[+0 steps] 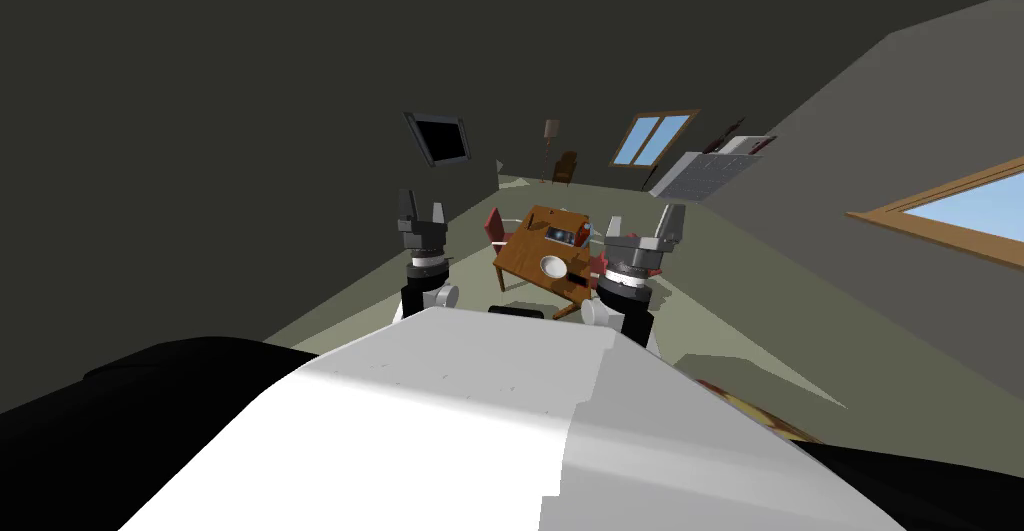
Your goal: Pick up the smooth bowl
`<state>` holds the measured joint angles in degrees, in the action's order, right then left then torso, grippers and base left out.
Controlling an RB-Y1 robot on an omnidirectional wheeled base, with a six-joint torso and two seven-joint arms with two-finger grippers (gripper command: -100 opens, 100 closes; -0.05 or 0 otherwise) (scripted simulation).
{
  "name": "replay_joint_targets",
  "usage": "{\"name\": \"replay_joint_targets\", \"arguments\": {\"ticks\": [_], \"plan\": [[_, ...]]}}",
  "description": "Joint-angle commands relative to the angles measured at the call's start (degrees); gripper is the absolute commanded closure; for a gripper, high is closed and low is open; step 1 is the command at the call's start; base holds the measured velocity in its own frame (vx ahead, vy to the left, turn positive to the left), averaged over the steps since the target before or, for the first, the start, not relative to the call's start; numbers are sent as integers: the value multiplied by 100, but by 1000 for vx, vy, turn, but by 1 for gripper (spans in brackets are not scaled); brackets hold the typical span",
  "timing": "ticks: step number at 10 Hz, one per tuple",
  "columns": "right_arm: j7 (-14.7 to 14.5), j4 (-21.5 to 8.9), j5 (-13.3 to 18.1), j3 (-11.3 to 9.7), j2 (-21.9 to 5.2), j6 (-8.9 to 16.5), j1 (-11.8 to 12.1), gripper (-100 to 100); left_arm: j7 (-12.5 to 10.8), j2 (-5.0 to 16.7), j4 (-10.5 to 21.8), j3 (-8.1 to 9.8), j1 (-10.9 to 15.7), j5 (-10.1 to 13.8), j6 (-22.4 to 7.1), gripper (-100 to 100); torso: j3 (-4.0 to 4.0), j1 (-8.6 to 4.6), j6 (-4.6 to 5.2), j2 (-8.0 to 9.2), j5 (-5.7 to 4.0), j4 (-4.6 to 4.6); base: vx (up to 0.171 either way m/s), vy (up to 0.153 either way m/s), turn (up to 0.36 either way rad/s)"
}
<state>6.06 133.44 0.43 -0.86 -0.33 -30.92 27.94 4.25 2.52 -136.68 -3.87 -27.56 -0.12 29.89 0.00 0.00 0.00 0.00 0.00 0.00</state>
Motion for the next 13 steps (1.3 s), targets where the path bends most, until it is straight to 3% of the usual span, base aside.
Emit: {"name": "replay_joint_targets", "arguments": {"ticks": [1,4,7,8,11,12,13], "plan": [[-60,-72,17,0,-212,68,-3,-100,0,0,0,0,0,0,0,0,0,0,0,0,0,0,1,23,46],[-289,-353,76,11,-678,345,-24,-100,0,-1,0,-1,0,0,0,0,-1,25,-1,-1,5,0,-2,72,72],[-647,-789,155,30,-1158,792,-66,-100,0,-1,0,-1,0,0,0,0,-4,43,-2,-6,10,-1,11,122,103],[-647,-800,155,30,-1158,802,-66,-100,0,-1,0,-1,0,0,0,0,-3,50,-2,-4,11,-1,14,96,32],[-1095,-1365,245,52,-1621,1347,-126,-100,0,-1,0,-1,0,0,0,0,-6,44,-2,-9,10,-2,27,128,129],[-1095,-1365,245,52,-1622,1392,-126,-100,0,-1,0,-1,0,0,0,0,-6,58,0,-10,13,-3,36,125,20],[-1259,-1570,277,58,-1772,1585,-148,-100,0,-1,0,-1,0,0,0,0,-7,49,0,-11,12,-3,30,115,86]]}}
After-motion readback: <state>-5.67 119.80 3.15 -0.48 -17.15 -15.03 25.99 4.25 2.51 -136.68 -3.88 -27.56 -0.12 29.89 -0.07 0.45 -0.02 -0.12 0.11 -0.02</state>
